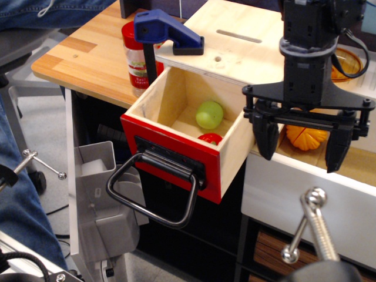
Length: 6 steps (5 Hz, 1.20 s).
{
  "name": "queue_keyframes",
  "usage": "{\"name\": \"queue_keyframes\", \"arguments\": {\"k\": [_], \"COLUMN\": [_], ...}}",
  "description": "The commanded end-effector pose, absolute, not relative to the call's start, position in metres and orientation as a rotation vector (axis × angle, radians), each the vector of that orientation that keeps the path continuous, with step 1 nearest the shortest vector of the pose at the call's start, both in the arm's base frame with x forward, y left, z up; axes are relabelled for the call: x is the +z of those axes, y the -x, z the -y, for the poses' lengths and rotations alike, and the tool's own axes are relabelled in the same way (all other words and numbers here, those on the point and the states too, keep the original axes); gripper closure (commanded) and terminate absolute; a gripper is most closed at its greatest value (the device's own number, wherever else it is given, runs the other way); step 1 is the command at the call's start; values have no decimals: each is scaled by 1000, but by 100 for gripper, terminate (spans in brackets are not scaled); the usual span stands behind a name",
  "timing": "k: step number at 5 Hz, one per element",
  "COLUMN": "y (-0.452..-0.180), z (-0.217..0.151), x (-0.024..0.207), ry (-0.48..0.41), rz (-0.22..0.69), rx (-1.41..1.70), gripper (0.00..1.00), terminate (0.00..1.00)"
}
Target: Close drawer of box
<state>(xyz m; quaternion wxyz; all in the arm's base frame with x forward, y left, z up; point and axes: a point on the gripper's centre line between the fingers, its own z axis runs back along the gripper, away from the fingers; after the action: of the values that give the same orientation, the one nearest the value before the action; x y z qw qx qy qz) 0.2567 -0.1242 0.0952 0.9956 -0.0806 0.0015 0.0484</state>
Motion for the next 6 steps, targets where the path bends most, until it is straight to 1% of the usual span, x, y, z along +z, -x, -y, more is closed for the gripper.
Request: {"name": "queue_keyframes", "arguments": {"k": [1, 2, 3, 4, 5, 6], "y": [-257, -229, -207, -200, -200, -203], "z": [124, 111, 94, 61, 42, 21], "x": [95, 96, 100, 102, 101, 94], "ry": [161, 162, 161, 126, 108, 84], "rz": [-3, -56, -51, -97, -123, -106], "rx": [97, 56, 33, 8, -8, -35], "gripper": [0, 0, 0, 0, 0, 0], "terminate": [0, 0, 0, 0, 0, 0]}}
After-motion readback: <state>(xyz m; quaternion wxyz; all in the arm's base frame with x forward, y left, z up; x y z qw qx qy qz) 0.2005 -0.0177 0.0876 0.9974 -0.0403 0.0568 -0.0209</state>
